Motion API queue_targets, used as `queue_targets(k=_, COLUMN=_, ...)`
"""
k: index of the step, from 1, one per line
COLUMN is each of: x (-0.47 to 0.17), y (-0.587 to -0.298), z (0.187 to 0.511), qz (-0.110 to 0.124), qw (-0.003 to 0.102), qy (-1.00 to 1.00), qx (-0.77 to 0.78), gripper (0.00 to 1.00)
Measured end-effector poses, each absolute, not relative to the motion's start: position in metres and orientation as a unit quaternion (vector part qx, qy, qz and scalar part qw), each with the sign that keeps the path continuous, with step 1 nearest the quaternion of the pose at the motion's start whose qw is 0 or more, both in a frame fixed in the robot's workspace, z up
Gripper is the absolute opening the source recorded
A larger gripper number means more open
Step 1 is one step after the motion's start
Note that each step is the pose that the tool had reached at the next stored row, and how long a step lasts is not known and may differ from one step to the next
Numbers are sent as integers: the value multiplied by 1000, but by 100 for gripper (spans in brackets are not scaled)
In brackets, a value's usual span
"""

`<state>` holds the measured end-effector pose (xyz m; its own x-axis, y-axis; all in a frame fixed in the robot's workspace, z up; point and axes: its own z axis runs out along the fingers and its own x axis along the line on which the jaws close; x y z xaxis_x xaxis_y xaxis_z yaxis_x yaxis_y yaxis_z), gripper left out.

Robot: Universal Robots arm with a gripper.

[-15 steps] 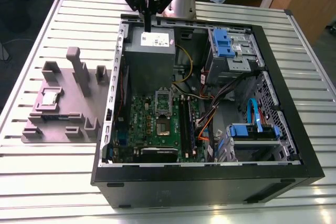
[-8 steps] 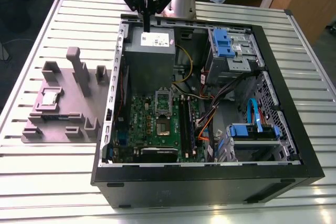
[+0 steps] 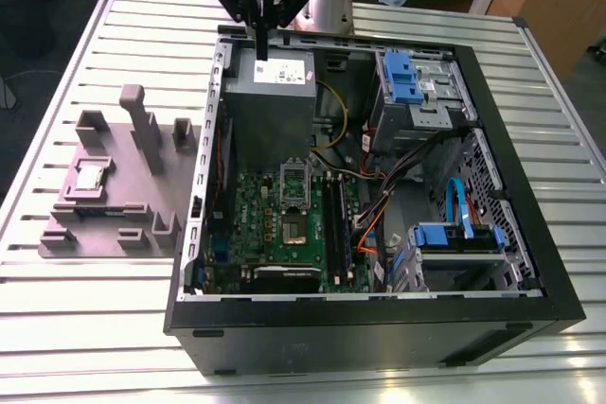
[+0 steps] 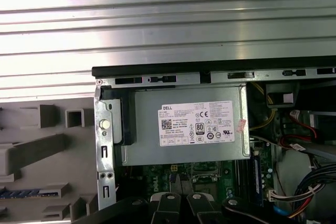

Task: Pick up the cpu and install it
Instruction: 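Reach for the cpu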

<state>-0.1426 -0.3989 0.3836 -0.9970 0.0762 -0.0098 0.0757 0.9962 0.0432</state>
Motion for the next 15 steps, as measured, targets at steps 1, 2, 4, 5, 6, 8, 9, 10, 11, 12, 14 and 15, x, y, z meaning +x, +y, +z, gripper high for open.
queue_targets(k=1, x=-143, y=-399, z=382, qz=21, qw=3, qy=999, qx=38, gripper=10)
queue_targets(k=2, x=-143, y=-399, z=381, qz=21, qw=1, qy=999, qx=38, gripper=10)
queue_targets(k=4, x=-143, y=-399, z=381, qz=21, qw=1, qy=999, qx=38, gripper=10)
queue_targets(k=5, x=-143, y=-399, z=380, qz=21, qw=1, qy=999, qx=38, gripper=10)
queue_targets(k=6, x=-143, y=-399, z=380, qz=21, qw=1, qy=999, qx=38, gripper=10)
queue_targets(k=8, x=-143, y=-399, z=380, qz=21, qw=1, qy=999, qx=38, gripper=10)
queue_targets(k=9, x=-143, y=-399, z=380, qz=21, qw=1, qy=999, qx=38, gripper=10)
queue_targets(k=10, x=-143, y=-399, z=380, qz=21, qw=1, qy=999, qx=38, gripper=10)
queue_targets(k=11, x=-143, y=-399, z=380, qz=21, qw=0, qy=999, qx=38, gripper=10)
queue_targets(k=12, x=-144, y=-399, z=380, qz=21, qw=0, qy=999, qx=38, gripper=10)
queue_targets(k=14, x=-145, y=-399, z=380, qz=21, qw=0, qy=999, qx=38, gripper=10)
queue_targets(k=15, x=-147, y=-399, z=380, qz=21, qw=0, qy=999, qx=38, gripper=10)
